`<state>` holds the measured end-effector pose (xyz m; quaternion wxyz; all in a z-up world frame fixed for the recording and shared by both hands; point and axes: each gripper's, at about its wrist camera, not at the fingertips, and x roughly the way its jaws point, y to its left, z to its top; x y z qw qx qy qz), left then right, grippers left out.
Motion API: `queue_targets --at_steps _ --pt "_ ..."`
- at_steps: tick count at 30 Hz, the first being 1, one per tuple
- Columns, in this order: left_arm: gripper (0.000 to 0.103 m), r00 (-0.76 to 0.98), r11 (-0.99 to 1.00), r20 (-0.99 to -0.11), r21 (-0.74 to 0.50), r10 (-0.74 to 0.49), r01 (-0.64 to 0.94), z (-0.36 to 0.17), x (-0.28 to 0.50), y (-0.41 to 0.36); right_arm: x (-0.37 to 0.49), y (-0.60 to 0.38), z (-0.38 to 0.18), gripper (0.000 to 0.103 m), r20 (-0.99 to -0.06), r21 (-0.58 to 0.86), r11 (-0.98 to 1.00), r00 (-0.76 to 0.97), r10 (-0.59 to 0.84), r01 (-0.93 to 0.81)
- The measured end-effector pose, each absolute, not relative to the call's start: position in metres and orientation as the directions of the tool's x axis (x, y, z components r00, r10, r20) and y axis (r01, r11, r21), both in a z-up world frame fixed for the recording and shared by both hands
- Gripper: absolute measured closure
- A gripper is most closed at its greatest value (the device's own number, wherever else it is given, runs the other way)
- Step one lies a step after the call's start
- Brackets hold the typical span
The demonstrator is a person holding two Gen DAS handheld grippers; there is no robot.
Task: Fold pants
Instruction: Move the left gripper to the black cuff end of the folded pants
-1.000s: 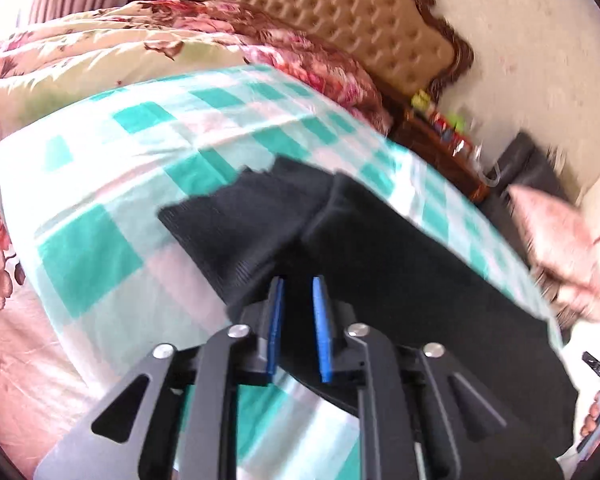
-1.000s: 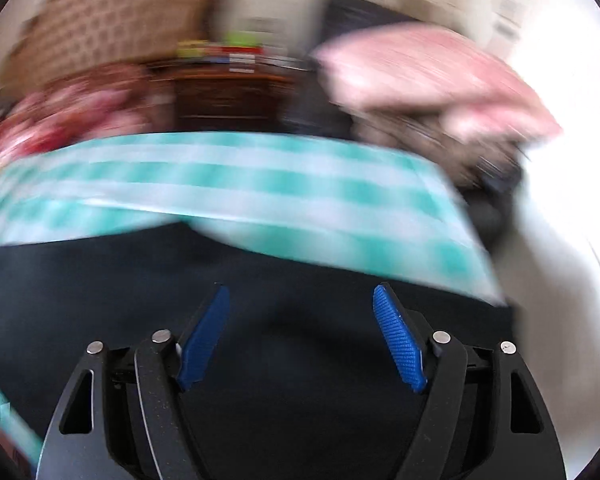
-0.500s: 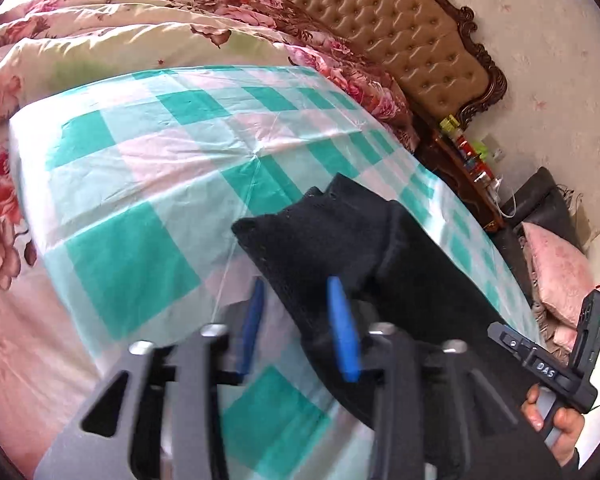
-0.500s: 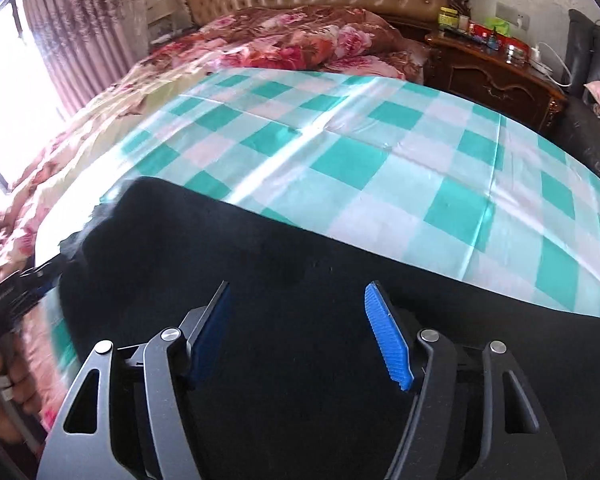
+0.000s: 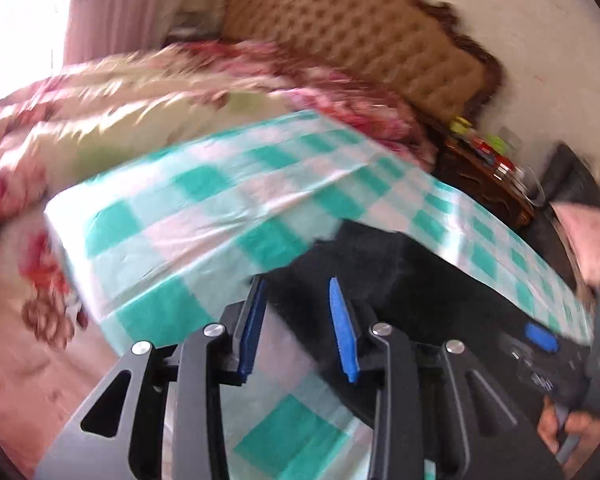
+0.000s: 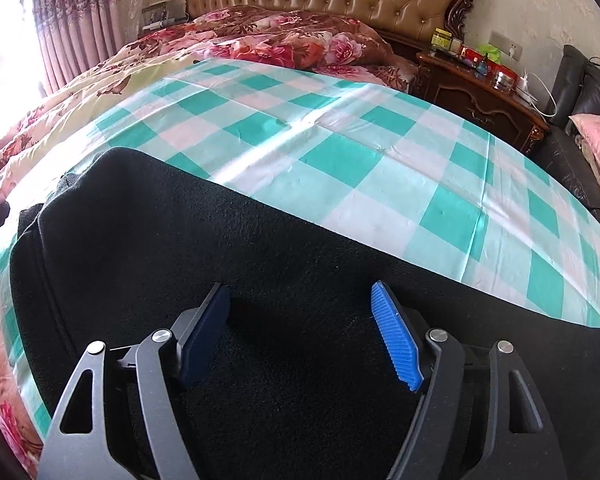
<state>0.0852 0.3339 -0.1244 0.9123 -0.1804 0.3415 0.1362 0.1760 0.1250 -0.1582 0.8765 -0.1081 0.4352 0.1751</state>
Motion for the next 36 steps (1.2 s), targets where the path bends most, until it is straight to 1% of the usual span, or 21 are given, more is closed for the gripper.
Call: queue_targets --at_steps 2,5,6,7,12,16,19,21,23,28,30,31,33,36 --pt "0.069 0.729 0.919 -0.678 -0.224 0.091 -0.324 -0.125 0.089 0.322 0.176 0.126 -0.159 0.030 -0.801 -0.038 0.915 0.559 0.213 -0.403" --pt "0.069 0.685 0.926 -0.726 -0.221 0.053 -0.305 -0.142 0.101 0.312 0.176 0.125 -0.159 0.028 -0.802 -0.029 0.914 0.556 0.220 -0.404" --pt "0.068 0.666 0.928 -0.744 -0.212 0.051 -0.308 -0.148 0.105 0.310 0.177 0.125 -0.159 0.027 -0.802 -0.026 0.914 0.554 0.222 -0.405" --pt "0.065 0.650 0.930 -0.757 -0.190 0.066 -0.315 -0.154 0.106 0.309 0.177 0.125 -0.159 0.026 -0.803 -0.024 0.913 0.552 0.225 -0.407" --pt "0.055 0.656 0.912 -0.752 -0.224 0.063 -0.344 -0.155 0.099 0.322 0.176 0.127 -0.160 0.022 -0.806 -0.030 0.910 0.549 0.223 -0.414" --pt "0.052 0.667 0.885 -0.744 -0.281 0.043 -0.370 -0.155 0.092 0.334 0.176 0.128 -0.161 0.021 -0.807 -0.032 0.910 0.548 0.221 -0.414" --pt "0.052 0.662 0.886 -0.748 -0.276 0.045 -0.372 -0.158 0.091 0.332 0.176 0.127 -0.161 0.020 -0.806 -0.036 0.911 0.551 0.217 -0.411" --pt "0.051 0.666 0.859 -0.746 -0.331 0.016 -0.390 -0.161 0.090 0.339 0.176 0.127 -0.161 0.019 -0.806 -0.034 0.911 0.550 0.218 -0.412" --pt "0.051 0.675 0.835 -0.738 -0.373 -0.004 -0.404 -0.161 0.087 0.344 0.176 0.128 -0.162 0.017 -0.808 -0.032 0.909 0.546 0.222 -0.416" --pt "0.054 0.705 0.820 -0.709 -0.383 0.034 -0.425 -0.150 0.078 0.346 0.177 0.128 -0.162 0.017 -0.808 -0.034 0.908 0.546 0.220 -0.417" --pt "0.057 0.694 0.805 -0.717 -0.376 0.061 -0.459 -0.149 0.076 0.351 0.177 0.128 -0.163 0.017 -0.808 -0.035 0.909 0.547 0.219 -0.416" --pt "0.061 0.694 0.789 -0.718 -0.390 0.062 -0.475 -0.150 0.074 0.355 0.177 0.128 -0.163 0.017 -0.808 -0.034 0.909 0.546 0.220 -0.416" --pt "0.062 0.695 0.764 -0.718 -0.426 0.041 -0.485 -0.154 0.072 0.360 0.177 0.128 -0.162 0.017 -0.808 -0.034 0.908 0.546 0.220 -0.417" --pt "0.063 0.661 0.789 -0.749 -0.387 0.033 -0.477 -0.162 0.078 0.356 0.177 0.128 -0.163 0.016 -0.808 -0.036 0.909 0.547 0.218 -0.416"
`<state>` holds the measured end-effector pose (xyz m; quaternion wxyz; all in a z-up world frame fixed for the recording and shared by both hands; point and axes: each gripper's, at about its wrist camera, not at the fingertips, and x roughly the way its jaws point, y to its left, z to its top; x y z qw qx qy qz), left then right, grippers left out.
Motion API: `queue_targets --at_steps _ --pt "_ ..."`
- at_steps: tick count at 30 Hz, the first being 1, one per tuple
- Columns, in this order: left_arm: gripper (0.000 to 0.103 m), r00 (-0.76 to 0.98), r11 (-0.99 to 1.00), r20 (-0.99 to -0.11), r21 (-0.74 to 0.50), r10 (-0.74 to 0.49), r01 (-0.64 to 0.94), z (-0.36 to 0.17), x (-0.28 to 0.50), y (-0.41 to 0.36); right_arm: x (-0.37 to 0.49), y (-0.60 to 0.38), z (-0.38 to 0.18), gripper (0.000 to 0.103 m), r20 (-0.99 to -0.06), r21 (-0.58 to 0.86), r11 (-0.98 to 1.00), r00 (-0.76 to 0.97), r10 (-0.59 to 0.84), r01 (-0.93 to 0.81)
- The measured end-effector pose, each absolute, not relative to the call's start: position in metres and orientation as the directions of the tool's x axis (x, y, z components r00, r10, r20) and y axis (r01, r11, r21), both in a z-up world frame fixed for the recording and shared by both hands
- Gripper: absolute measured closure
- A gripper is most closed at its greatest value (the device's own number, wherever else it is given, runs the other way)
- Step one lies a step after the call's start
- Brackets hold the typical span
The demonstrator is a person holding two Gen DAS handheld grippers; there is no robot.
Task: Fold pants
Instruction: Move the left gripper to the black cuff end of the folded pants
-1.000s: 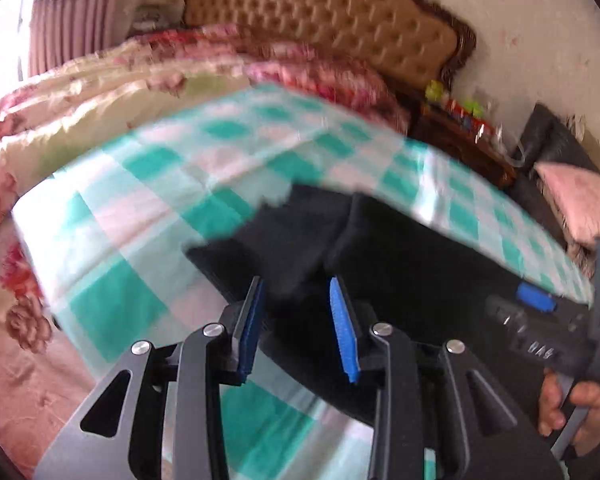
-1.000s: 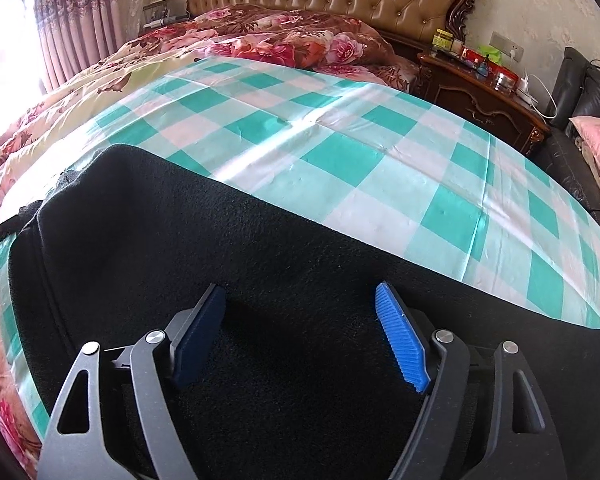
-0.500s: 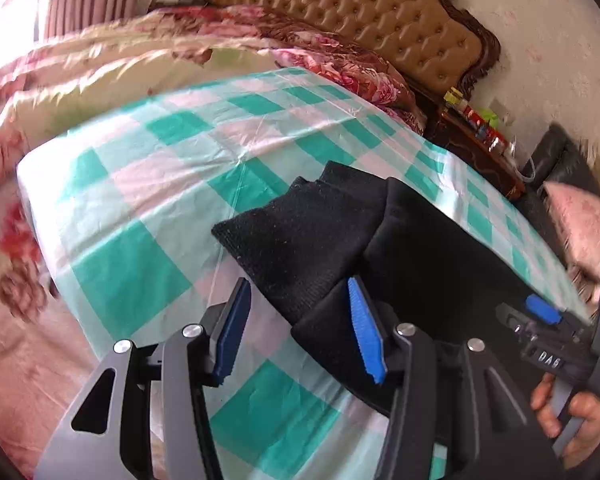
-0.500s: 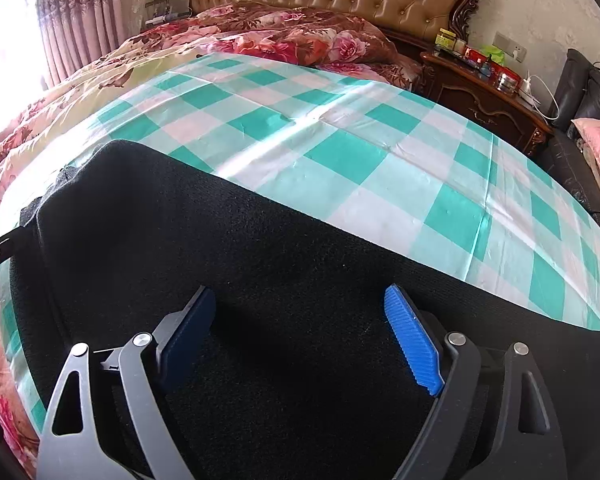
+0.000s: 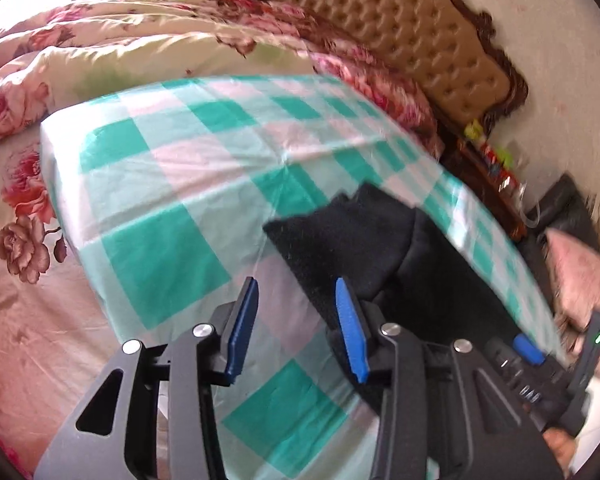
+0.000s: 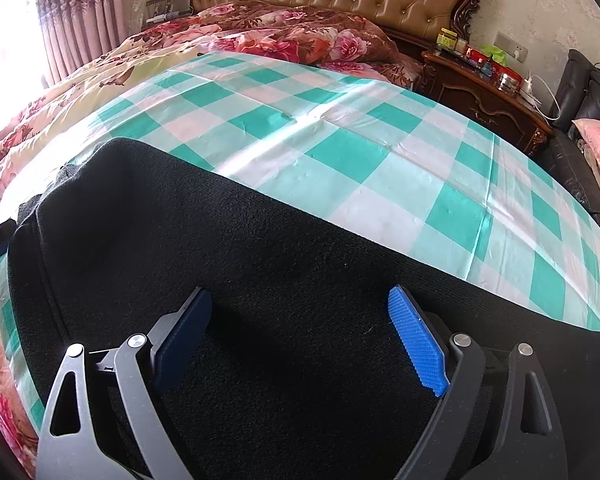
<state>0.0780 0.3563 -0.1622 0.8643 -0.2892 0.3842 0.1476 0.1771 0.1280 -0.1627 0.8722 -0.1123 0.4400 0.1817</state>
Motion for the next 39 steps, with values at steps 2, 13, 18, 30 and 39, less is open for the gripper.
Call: queue_targets --at_steps 2,13,18,30,39 --pt "0.063 0.657 0.794 -0.752 -0.373 0.044 -0.480 -0.166 0.079 0.357 0.177 0.128 -0.163 0.016 -0.808 -0.035 0.909 0.547 0.219 -0.416" --pt "0.066 0.733 0.839 -0.675 -0.348 0.086 -0.418 -0.142 0.074 0.345 0.177 0.128 -0.163 0.016 -0.808 -0.037 0.908 0.547 0.218 -0.417" --pt "0.071 0.739 0.914 -0.673 -0.275 0.039 -0.298 -0.139 0.090 0.307 0.177 0.128 -0.163 0.016 -0.808 -0.037 0.908 0.547 0.218 -0.416" --pt "0.068 0.689 0.899 -0.722 -0.258 0.064 -0.354 -0.154 0.093 0.317 0.176 0.128 -0.163 0.016 -0.808 -0.037 0.908 0.547 0.219 -0.417" --pt "0.069 0.760 0.920 -0.649 -0.268 0.048 -0.286 -0.132 0.086 0.301 0.176 0.128 -0.163 0.016 -0.808 -0.037 0.908 0.548 0.218 -0.417"
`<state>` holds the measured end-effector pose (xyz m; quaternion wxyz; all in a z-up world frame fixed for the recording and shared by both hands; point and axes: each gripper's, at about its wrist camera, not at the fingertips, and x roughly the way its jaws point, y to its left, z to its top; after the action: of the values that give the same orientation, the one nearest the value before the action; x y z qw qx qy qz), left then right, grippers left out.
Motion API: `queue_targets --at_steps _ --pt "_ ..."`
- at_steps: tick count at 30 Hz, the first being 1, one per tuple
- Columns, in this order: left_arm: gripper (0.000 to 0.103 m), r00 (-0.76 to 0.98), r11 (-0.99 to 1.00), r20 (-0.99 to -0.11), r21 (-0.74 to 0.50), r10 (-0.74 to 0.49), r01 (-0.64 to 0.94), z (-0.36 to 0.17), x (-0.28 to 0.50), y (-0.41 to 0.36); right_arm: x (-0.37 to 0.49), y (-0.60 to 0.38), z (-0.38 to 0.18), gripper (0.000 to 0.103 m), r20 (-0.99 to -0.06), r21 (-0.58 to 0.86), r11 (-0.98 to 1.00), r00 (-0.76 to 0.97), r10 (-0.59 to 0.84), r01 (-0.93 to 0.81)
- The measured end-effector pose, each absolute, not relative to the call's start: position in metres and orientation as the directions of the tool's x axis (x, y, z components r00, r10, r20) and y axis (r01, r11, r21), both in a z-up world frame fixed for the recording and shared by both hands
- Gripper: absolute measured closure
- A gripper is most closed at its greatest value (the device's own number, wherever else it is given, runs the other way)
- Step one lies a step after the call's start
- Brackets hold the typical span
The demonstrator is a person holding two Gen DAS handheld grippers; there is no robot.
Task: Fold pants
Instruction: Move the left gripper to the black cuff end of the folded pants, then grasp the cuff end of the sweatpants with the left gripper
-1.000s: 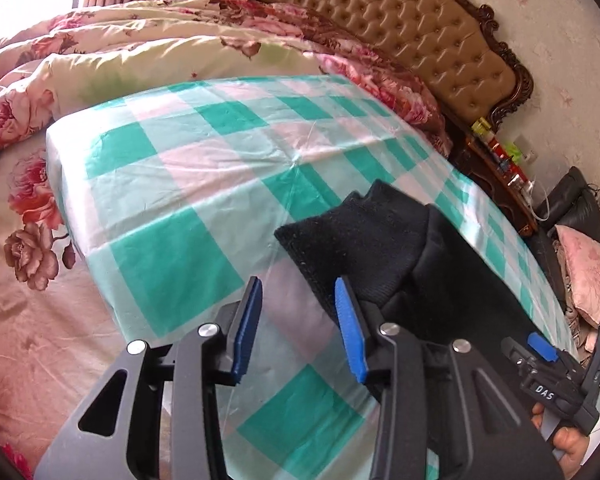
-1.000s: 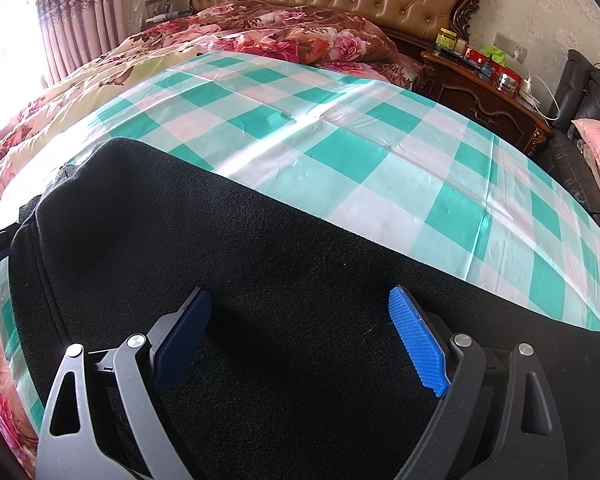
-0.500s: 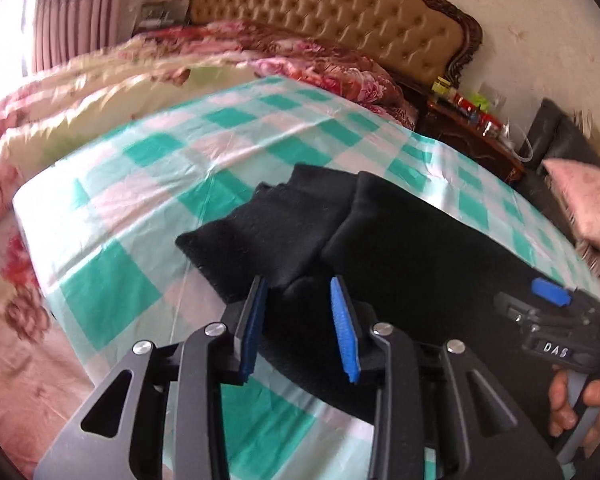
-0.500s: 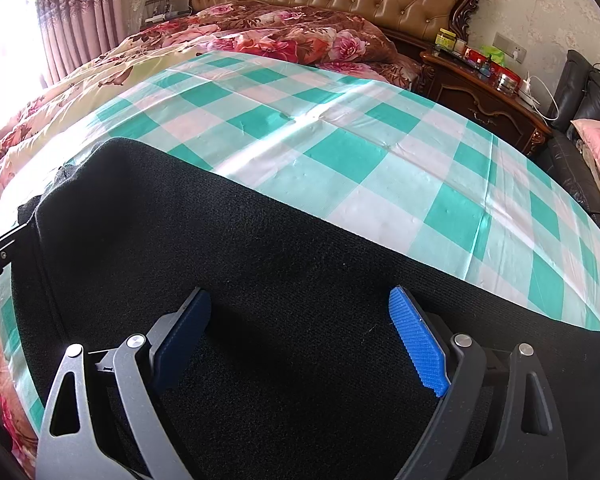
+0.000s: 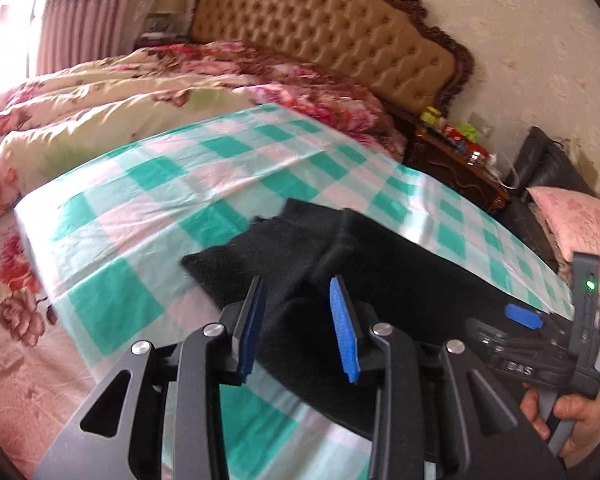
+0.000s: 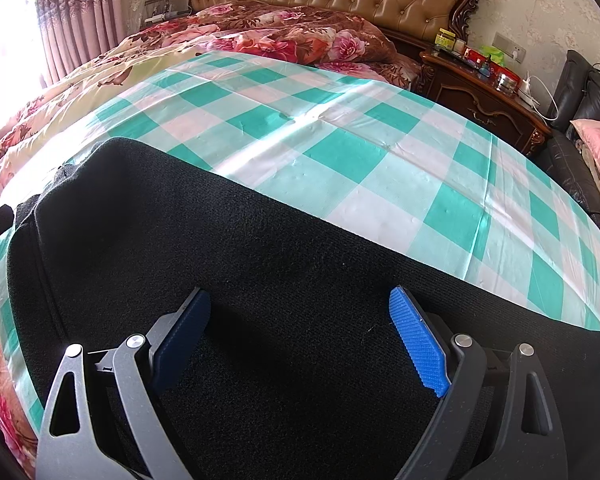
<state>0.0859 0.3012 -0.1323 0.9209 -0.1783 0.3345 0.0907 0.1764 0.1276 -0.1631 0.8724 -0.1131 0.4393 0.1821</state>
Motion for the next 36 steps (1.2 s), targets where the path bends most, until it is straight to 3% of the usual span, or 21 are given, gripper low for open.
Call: queue_targets --at_steps 7,10,15,18,20,23,28,34,36 --pt "0.069 0.714 0.974 -0.694 -0.214 -0.097 -0.076 -0.152 0.103 0.243 0.180 0.123 -0.164 0.015 -0.805 -0.043 0.915 0.557 0.206 -0.401" --pt "0.070 0.652 0.978 -0.755 -0.180 -0.071 -0.103 -0.171 0.112 0.238 0.178 0.112 -0.158 0.015 -0.796 -0.040 0.936 0.578 0.182 -0.350" --pt "0.070 0.659 0.978 -0.749 -0.180 -0.070 -0.100 -0.172 0.110 0.239 0.155 0.065 -0.153 0.015 -0.806 -0.035 0.974 0.583 0.105 -0.223" --pt "0.069 0.709 0.930 -0.694 -0.330 -0.123 -0.161 -0.162 0.096 0.258 0.146 0.042 -0.163 0.015 -0.839 -0.010 0.978 0.534 0.105 -0.207" --pt "0.057 0.747 0.861 -0.656 -0.436 -0.104 -0.263 -0.156 0.080 0.286 0.142 0.035 -0.163 0.015 -0.834 -0.029 0.972 0.542 0.105 -0.233" --pt "0.057 0.783 0.681 -0.588 -0.660 -0.204 -0.318 -0.164 0.059 0.332 0.141 0.030 -0.164 0.015 -0.830 -0.026 0.971 0.546 0.111 -0.237" --pt "0.058 0.807 0.499 -0.509 -0.804 -0.298 -0.323 -0.181 0.054 0.361 0.145 0.030 -0.166 0.013 -0.827 -0.028 0.970 0.552 0.113 -0.241" --pt "0.056 0.831 0.449 -0.511 -0.810 -0.221 -0.379 -0.173 0.040 0.388 0.139 0.042 -0.166 0.013 -0.823 -0.034 0.969 0.557 0.110 -0.243" --pt "0.054 0.788 0.454 -0.569 -0.781 -0.235 -0.428 -0.179 0.046 0.393 0.138 0.043 -0.166 0.012 -0.823 -0.036 0.970 0.558 0.109 -0.242"
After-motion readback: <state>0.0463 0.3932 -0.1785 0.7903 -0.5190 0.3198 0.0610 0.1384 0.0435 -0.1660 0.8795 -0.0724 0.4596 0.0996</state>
